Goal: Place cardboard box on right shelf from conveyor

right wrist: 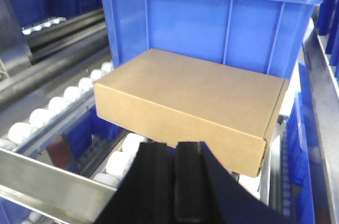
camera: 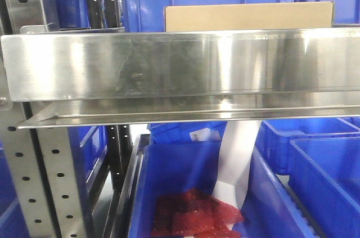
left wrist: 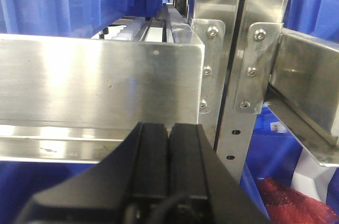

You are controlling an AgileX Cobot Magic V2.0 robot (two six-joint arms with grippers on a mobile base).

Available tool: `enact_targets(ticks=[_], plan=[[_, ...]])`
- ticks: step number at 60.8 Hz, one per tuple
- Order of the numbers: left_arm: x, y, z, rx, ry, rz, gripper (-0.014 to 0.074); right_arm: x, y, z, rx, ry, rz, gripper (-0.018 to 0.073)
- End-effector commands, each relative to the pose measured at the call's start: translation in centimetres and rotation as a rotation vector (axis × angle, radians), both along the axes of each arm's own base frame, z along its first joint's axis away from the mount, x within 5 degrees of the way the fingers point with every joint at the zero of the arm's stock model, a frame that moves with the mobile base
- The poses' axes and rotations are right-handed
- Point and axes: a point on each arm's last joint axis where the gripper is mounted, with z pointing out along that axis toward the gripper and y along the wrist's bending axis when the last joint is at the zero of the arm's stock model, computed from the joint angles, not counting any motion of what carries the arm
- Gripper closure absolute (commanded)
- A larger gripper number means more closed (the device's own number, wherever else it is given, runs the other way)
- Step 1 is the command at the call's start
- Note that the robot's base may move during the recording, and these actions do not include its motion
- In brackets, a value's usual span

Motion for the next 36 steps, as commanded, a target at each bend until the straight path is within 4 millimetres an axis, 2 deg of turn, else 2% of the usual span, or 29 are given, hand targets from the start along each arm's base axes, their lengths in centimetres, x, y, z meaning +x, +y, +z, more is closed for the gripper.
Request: enact_targets(ticks=[1,36], plan=[[-0.07,0.06,0.58,-0.007,-0.092,0.007,0.0713,-0.37,-0.17,1.96,0.049,-0.134,-0.003,0.0509],[-0.07,0.06,0.58,-0.007,-0.092,0.007,0.0713,-0.32,-0.15,1.74,0.046,-0.129,-0.003,0.0509]])
